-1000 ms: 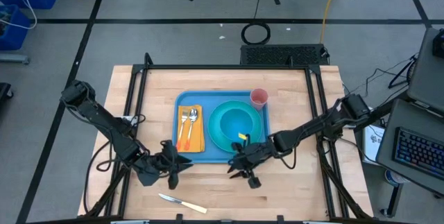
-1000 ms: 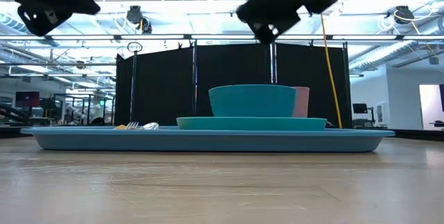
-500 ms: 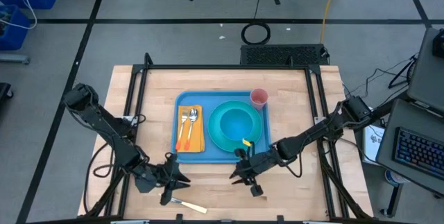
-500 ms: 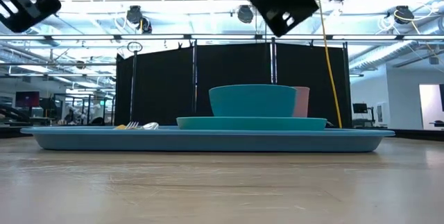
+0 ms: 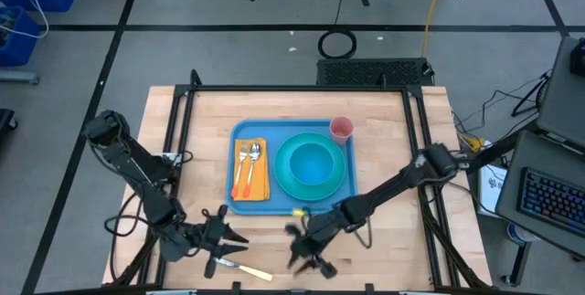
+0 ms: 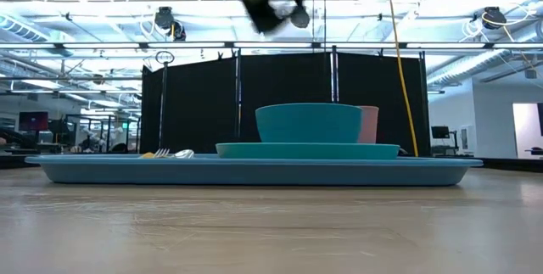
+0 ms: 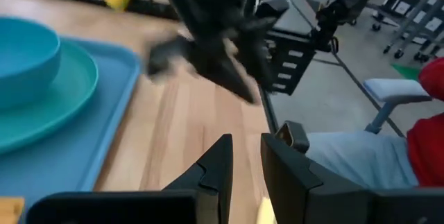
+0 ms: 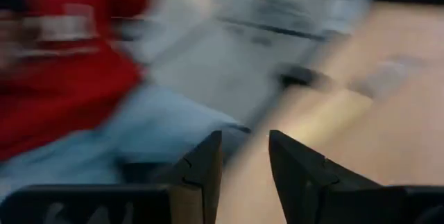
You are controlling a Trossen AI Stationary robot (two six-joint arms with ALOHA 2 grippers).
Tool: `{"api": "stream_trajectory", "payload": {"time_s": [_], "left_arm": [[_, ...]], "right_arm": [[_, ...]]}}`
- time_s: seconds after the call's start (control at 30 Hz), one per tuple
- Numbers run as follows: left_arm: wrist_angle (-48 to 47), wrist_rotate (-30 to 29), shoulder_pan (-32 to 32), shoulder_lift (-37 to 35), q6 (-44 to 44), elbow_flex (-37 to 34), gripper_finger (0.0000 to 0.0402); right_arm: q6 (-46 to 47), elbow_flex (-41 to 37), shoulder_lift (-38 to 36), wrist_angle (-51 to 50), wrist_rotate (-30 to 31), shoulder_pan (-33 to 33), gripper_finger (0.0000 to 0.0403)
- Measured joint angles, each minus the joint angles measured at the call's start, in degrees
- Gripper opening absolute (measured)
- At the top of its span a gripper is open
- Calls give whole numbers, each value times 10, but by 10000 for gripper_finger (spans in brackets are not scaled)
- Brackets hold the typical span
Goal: Set up tray
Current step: Put the orange knife on the yellow napkin
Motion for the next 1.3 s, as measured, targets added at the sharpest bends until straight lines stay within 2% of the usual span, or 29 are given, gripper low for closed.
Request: {"api": "stream_trajectory", "payload": {"time_s": [0.03, 0.1, 0.2, 0.23, 0.3, 0.43, 0.53, 0.7, 0.87, 1.1, 1.3], "left_arm": [[6, -5, -4, 0, 10, 0, 78], [12, -19, -9, 0, 24, 0, 78], [13, -29, -14, 0, 29, 0, 78], [12, -29, -15, 0, 26, 0, 78], [9, -30, -20, 0, 21, 0, 78], [8, -51, -32, 0, 25, 0, 78], [8, -65, -39, 0, 27, 0, 78], [9, -82, -44, -1, 24, 0, 78], [10, -87, -44, -1, 9, 0, 78], [9, -80, -44, -1, 13, 0, 78], [8, -74, -51, -1, 10, 0, 78]], "right_arm": [[-3, 13, 16, 22, -43, 0, 105], [13, 32, 43, 103, -83, 1, 98], [81, 56, 66, 184, -54, -4, 90], [99, 68, 70, 168, -38, -6, 88], [101, 93, 73, 75, -3, -10, 86], [37, 166, 88, -131, 113, 4, 96], [13, 219, 103, -194, 123, 14, 109], [-4, 289, 141, -240, 133, 23, 125], [27, 336, 183, -261, 143, 19, 146], [43, 388, 232, -256, 165, 21, 220], [44, 407, 270, -248, 230, 30, 265]]}}
